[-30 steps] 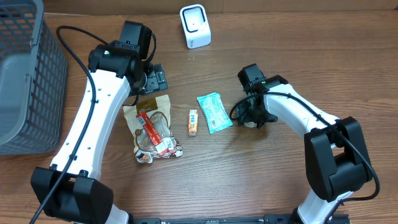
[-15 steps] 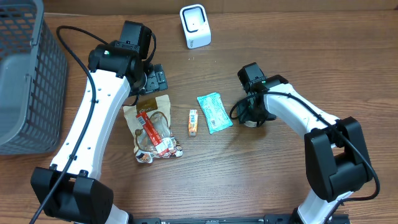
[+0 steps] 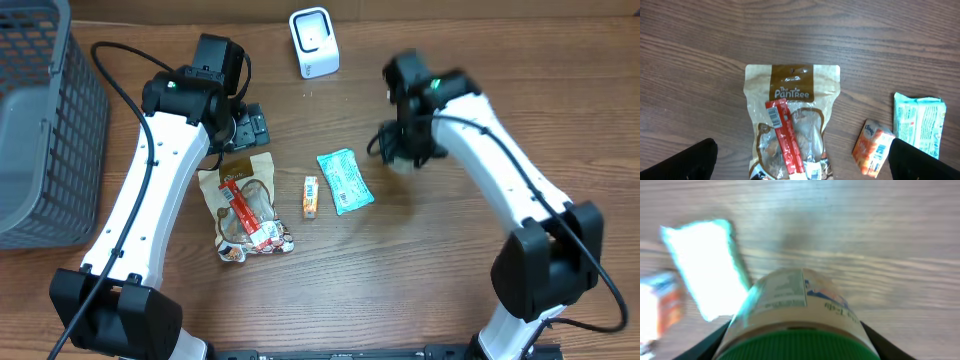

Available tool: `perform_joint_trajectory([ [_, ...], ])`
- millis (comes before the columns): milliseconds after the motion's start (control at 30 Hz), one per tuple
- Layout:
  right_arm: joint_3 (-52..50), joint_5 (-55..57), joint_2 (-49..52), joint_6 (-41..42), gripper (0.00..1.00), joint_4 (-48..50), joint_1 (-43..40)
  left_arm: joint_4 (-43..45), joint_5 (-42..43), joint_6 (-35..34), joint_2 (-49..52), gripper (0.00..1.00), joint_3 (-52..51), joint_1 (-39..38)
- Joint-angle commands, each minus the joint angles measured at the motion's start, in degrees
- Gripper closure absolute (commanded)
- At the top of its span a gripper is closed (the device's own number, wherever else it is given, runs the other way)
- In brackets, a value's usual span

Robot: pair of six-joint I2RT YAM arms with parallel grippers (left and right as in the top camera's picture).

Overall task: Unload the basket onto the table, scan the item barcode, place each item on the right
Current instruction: 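Hold the jar in front of the white scanner with the right gripper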

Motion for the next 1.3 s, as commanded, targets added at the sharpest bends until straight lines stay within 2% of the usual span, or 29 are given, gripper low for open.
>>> perform_joint_trajectory([
  [0, 15.02, -1.11, -1.09, -1.14, 0.76, -5.73, -0.2, -0.15, -0.68, 0.87, -1.01, 0.0, 0.92, 0.09],
  [100, 27.3, -2.16, -1.09, -1.11, 0.78, -11.78, -0.2, -0.15, -0.68, 0.87, -1.01, 0.0, 0.92, 0.11],
  [200, 34.42, -4.68, -1.09, -1.14, 0.78, -14.97, -0.2, -0.15, -0.68, 0.87, -1.01, 0.0, 0.92, 0.11],
  [400, 36.87, -6.88, -0.2, -1.16, 0.79, -13.11, -0.02, -0.15, -0.68, 0.87, -1.01, 0.0, 0.92, 0.09],
  [567, 36.85, -6.88, 3.43, -1.6, 0.82, -5.33, -0.02, -0.15, -0.68, 0.87, -1.01, 0.0, 0.92, 0.09],
  [833, 36.83, -6.86, 12.02, -1.57, 0.83, 10.27, -0.04, -0.15, -0.68, 0.87, -1.01, 0.0, 0.92, 0.11],
  [933, 36.83, -6.86, 14.99, -1.57, 0.79, 14.86, -0.04, -0.15, -0.68, 0.87, -1.01, 0.0, 0.92, 0.09],
  [1267, 36.7, -6.88, 25.38, -1.55, 0.81, 32.57, -0.04, -0.15, -0.68, 0.87, -1.01, 0.0, 0.92, 0.09],
])
